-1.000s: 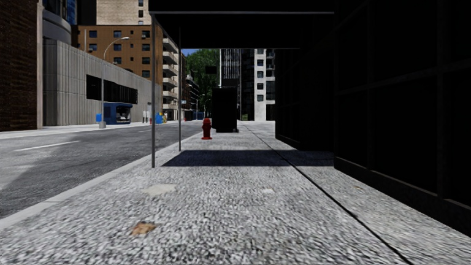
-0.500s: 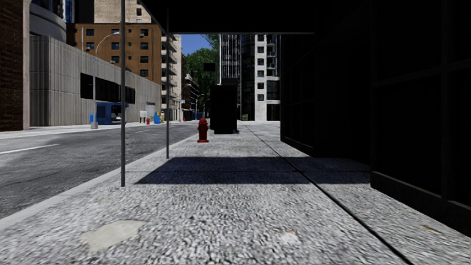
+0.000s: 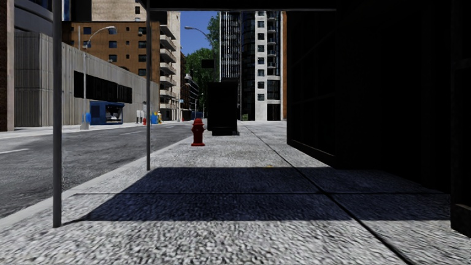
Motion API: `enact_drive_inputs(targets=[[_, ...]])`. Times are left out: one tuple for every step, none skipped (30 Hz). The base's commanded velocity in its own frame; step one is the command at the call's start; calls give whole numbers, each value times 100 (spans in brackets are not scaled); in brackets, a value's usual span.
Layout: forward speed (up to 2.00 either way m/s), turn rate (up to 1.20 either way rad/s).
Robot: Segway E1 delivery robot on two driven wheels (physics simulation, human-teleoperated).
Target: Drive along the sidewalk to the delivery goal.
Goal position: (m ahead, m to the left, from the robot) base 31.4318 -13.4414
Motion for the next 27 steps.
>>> enact_drive_inputs(targets=[[200,0],[200,0],[200,0],[200,0],[200,0],[200,0],[200,0],[200,0],[200,0],[200,0],[200,0],[200,0],[200,0],[200,0],[200,0],[200,0],[200,0],[200,0],[200,0],[200,0],[200,0],[200,0],[200,0],[200,0],[200,0],[200,0],[200,0]])
